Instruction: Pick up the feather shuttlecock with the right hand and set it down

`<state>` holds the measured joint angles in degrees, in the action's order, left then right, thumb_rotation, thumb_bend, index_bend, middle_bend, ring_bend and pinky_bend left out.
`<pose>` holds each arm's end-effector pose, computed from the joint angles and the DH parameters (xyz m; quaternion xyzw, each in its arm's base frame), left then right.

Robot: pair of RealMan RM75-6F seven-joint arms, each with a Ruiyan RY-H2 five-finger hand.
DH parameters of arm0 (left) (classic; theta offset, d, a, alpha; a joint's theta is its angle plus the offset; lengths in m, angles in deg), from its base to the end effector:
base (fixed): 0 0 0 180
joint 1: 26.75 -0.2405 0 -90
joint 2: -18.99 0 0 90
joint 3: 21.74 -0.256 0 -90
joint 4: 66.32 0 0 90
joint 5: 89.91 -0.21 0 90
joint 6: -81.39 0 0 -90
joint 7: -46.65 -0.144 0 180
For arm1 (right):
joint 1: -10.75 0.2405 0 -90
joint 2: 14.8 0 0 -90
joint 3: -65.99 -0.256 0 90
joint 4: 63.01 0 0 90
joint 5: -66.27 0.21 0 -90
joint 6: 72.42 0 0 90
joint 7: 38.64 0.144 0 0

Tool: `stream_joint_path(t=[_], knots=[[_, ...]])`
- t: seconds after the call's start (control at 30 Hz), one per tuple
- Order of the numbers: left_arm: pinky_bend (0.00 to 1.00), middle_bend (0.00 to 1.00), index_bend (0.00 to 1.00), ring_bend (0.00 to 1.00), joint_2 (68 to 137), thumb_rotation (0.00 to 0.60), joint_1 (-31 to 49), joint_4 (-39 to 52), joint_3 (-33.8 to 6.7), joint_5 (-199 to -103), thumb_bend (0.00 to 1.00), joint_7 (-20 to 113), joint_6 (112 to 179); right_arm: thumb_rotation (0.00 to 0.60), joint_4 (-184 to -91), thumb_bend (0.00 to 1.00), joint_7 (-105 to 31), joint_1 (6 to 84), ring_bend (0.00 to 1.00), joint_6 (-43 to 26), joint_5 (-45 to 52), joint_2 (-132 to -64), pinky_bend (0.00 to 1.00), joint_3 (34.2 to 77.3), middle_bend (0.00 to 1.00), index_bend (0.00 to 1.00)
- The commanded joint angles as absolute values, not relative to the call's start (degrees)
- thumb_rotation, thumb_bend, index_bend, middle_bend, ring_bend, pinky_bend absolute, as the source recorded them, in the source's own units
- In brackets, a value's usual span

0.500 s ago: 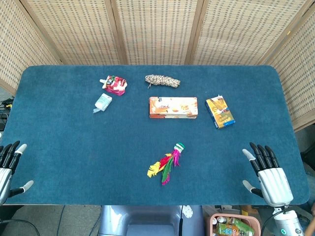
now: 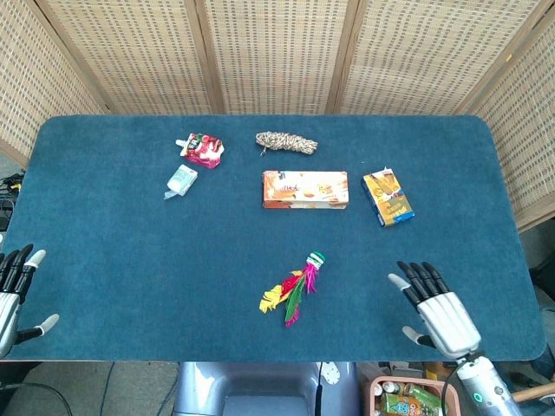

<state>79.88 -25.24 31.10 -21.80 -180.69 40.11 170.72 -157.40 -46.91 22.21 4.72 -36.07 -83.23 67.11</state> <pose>-0.2963 0.1516 0.1675 -0.6181 -0.3555 -0.3701 0.5955 -0.2499 -0.1858 0.0921 0.7414 -0.3098 0.3962 0.4441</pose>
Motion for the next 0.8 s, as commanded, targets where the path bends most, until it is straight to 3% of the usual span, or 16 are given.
stream_joint_path(t=[0.03, 0.17, 0.33, 0.57, 0.8], knots=[[0.00, 0.00, 0.00, 0.00, 80.0, 0.600, -24.8, 31.3, -21.4, -179.7, 0.00, 39.6, 169.8, 0.600, -152.2, 0.00, -41.0, 29.8, 0.00, -1.3, -42.1, -86.7, 0.00, 67.4, 0.00, 0.11], [0.00, 0.00, 0.00, 0.00, 80.0, 0.600, -24.4, 31.5, -21.1, -178.2, 0.00, 39.0, 168.5, 0.600, -146.2, 0.11, -35.3, 35.8, 0.00, -4.6, -45.0, -91.3, 0.00, 66.8, 0.00, 0.28], [0.00, 0.00, 0.00, 0.00, 80.3, 0.600, -24.1, 31.3, -20.9, -178.0, 0.00, 38.7, 168.3, 0.600, -139.0, 0.20, -34.5, 39.9, 0.00, -6.6, -46.9, -97.9, 0.00, 66.5, 0.04, 0.37], [0.00, 0.00, 0.00, 0.00, 80.4, 0.600, -23.8, 30.5, -20.7, -177.7, 0.00, 39.6, 167.7, 0.600, -133.6, 0.28, -35.9, 43.9, 0.00, -10.2, -46.2, -104.9, 0.00, 66.0, 0.06, 0.40], [0.00, 0.00, 0.00, 0.00, 80.4, 0.600, -23.6, 30.1, -20.7, -177.9, 0.00, 40.6, 167.7, 0.600, -129.9, 0.31, -38.1, 45.7, 0.00, -9.6, -44.9, -110.2, 0.00, 64.9, 0.06, 0.41]])
